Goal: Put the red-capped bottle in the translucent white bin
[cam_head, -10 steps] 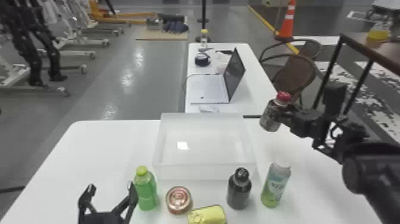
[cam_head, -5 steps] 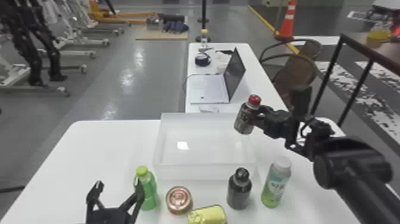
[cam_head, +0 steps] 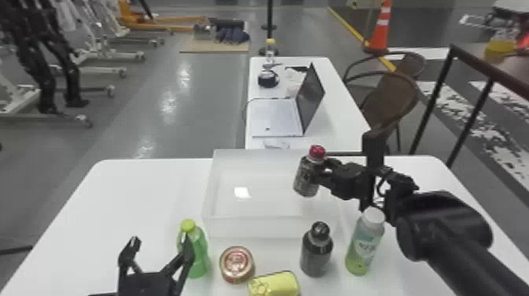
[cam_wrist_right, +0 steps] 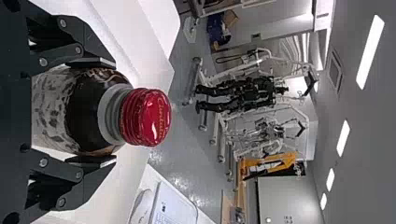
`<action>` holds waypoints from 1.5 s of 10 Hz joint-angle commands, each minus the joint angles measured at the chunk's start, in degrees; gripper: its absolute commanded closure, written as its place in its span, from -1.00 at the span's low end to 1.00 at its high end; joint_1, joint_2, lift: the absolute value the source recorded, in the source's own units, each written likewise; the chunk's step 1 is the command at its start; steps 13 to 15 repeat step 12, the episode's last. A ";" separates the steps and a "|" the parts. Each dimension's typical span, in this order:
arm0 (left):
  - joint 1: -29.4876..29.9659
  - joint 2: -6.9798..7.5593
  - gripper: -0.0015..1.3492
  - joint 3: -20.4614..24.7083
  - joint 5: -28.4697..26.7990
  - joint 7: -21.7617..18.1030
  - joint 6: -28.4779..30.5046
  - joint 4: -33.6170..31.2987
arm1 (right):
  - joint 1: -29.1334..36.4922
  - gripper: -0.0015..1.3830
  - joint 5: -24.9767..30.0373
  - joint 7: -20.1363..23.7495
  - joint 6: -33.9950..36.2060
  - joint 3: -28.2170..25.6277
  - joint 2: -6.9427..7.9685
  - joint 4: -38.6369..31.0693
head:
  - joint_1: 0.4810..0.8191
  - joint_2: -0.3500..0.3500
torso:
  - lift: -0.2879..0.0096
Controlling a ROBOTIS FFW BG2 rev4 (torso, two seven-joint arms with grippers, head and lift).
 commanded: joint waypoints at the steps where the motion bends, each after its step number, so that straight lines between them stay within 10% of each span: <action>1: 0.02 0.09 -0.55 0.00 0.10 0.09 -0.11 0.03 | -0.17 0.30 -0.34 0.03 -0.73 0.51 0.01 0.76 | -0.60 0.00 | 0.26; 4: 0.19 0.35 -0.55 -0.09 0.36 0.18 -0.29 0.03 | -0.35 -0.89 0.10 0.03 -1.16 0.33 0.01 0.41 | -0.60 0.00 | 0.26; 15: 0.45 0.44 -0.55 0.00 0.54 0.26 -0.64 0.03 | -0.26 -0.89 0.36 0.03 -1.78 0.07 0.01 0.14 | -0.60 0.00 | 0.26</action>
